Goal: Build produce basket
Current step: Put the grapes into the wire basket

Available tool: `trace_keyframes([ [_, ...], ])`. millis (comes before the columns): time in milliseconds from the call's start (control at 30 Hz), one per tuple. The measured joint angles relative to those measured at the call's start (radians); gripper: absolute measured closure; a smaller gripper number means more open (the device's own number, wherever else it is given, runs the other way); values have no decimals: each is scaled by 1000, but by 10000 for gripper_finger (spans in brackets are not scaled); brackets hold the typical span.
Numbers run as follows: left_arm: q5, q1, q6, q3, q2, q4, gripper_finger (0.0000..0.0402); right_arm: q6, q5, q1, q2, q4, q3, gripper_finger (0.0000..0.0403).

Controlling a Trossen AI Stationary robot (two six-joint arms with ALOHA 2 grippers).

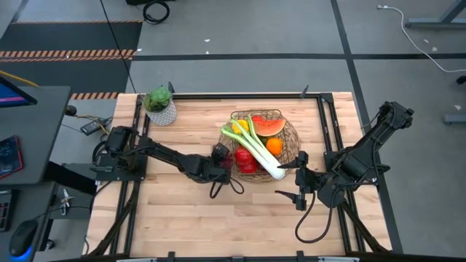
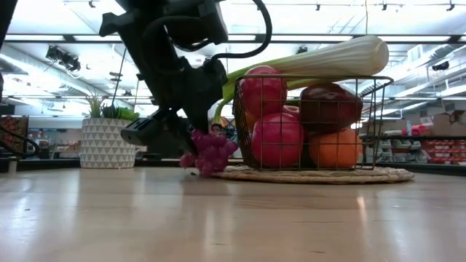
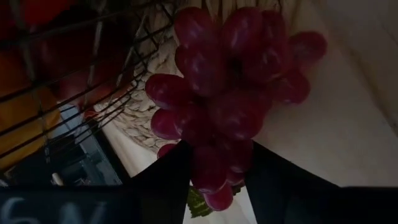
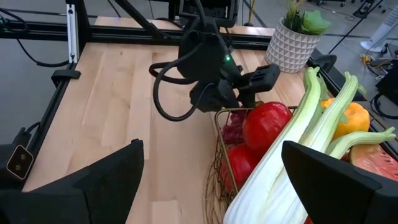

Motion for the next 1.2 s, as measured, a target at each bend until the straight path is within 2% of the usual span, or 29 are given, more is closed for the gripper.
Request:
trace_keyframes([
  [233, -29, -30, -26, 0, -7, -2, 274, 0, 0, 0, 0, 0, 0, 19],
  [567, -220, -101, -88, 1, -39, -47, 276, 0, -1, 0, 0, 0, 0, 19],
  [867, -421, -224, -109, 1, -132, -62, 276, -1, -1, 0, -1, -4, 1, 19],
  [1200, -494, -346, -160, 1, -241, -32, 276, -17, 3, 0, -1, -1, 1, 19],
])
